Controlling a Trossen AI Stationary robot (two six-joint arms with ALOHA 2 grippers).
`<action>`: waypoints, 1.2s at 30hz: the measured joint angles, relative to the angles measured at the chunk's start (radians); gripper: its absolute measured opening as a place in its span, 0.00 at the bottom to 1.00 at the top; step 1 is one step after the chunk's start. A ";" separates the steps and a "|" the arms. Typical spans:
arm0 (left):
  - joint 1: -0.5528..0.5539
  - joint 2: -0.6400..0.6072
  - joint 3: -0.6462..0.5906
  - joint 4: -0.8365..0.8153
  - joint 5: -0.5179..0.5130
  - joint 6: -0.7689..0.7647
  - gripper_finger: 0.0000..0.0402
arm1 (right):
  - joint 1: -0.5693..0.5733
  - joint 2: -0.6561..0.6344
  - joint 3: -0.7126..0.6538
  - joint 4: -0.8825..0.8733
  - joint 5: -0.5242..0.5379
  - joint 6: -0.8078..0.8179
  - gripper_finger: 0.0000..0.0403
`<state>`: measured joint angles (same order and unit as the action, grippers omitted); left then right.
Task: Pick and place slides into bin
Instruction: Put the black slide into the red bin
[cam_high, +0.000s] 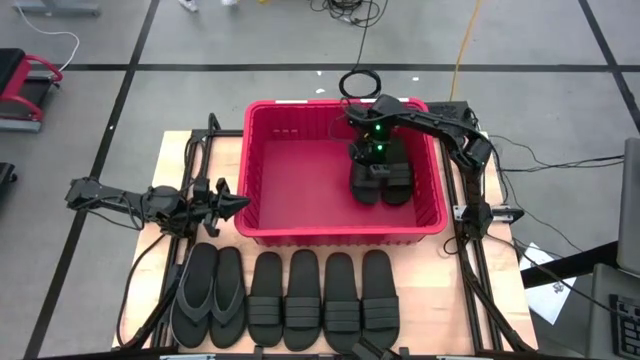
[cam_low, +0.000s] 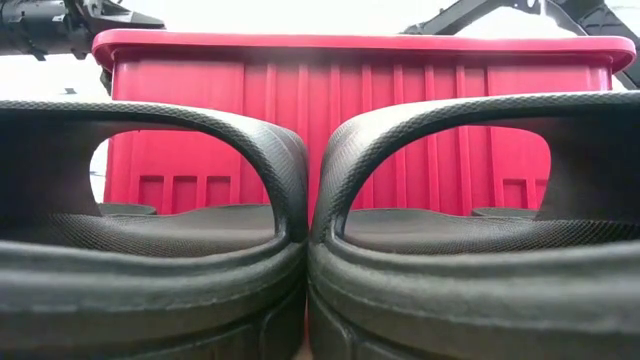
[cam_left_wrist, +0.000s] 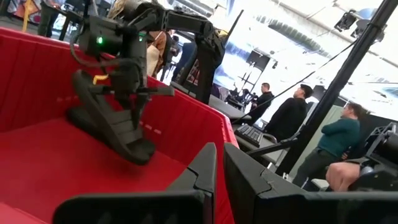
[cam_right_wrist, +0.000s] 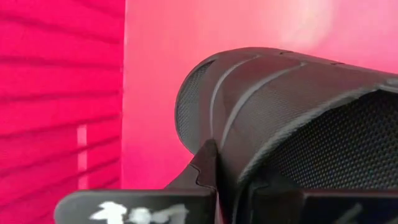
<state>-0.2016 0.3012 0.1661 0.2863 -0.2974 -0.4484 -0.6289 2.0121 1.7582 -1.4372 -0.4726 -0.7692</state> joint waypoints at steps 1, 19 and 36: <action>0.000 0.000 0.000 0.000 0.000 -0.003 0.06 | 0.000 0.003 -0.007 -0.006 0.001 -0.003 0.01; 0.000 0.000 0.000 0.002 0.002 -0.029 0.06 | 0.002 0.000 -0.025 0.156 0.005 -0.019 0.01; 0.000 0.000 0.000 0.002 -0.019 -0.047 0.06 | -0.021 -0.001 -0.161 0.161 0.000 -0.004 0.01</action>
<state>-0.2016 0.3012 0.1661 0.2886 -0.3166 -0.4953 -0.6498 2.0109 1.5974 -1.2762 -0.4721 -0.7734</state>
